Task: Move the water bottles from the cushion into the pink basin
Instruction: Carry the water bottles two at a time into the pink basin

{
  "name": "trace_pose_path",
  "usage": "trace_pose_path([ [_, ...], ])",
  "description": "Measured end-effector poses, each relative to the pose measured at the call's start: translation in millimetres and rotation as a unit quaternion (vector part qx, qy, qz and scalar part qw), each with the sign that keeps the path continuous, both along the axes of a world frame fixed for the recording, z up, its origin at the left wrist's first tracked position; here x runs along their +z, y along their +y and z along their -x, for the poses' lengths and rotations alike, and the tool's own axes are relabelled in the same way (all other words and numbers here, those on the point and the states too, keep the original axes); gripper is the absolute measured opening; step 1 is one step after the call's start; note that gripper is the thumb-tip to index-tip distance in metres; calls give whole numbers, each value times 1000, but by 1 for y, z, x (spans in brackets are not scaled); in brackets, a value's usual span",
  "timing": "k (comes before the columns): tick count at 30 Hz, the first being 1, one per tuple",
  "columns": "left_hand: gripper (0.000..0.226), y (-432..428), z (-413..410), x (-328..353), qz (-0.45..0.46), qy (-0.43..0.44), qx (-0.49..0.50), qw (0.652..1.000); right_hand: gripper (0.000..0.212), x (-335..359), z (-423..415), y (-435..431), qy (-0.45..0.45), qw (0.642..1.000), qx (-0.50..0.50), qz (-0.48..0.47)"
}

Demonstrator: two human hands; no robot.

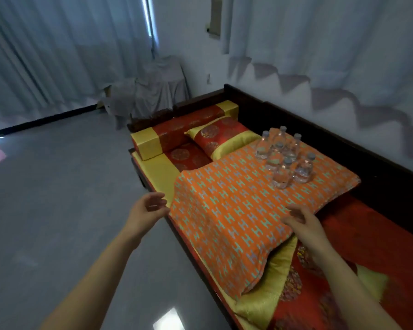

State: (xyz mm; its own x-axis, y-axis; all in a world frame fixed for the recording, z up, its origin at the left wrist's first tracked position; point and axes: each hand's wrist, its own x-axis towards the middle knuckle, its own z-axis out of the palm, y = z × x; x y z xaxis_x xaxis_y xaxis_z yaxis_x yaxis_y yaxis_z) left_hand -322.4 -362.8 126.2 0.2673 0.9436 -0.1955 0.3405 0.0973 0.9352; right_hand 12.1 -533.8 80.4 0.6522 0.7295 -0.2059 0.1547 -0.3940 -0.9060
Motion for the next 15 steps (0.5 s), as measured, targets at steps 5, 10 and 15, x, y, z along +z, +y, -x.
trace_pose_path([
  [5,34,83,-71,-15,20,26,-118,993,35,-17,-28,31,21,996,-89,9],
  [10,33,145,-152,-42,17,53,-193,980,32,-52,-79,69,53,986,-153,31],
  [15,34,213,-225,-44,16,52,-257,965,34,-71,-109,119,77,975,-208,13],
])
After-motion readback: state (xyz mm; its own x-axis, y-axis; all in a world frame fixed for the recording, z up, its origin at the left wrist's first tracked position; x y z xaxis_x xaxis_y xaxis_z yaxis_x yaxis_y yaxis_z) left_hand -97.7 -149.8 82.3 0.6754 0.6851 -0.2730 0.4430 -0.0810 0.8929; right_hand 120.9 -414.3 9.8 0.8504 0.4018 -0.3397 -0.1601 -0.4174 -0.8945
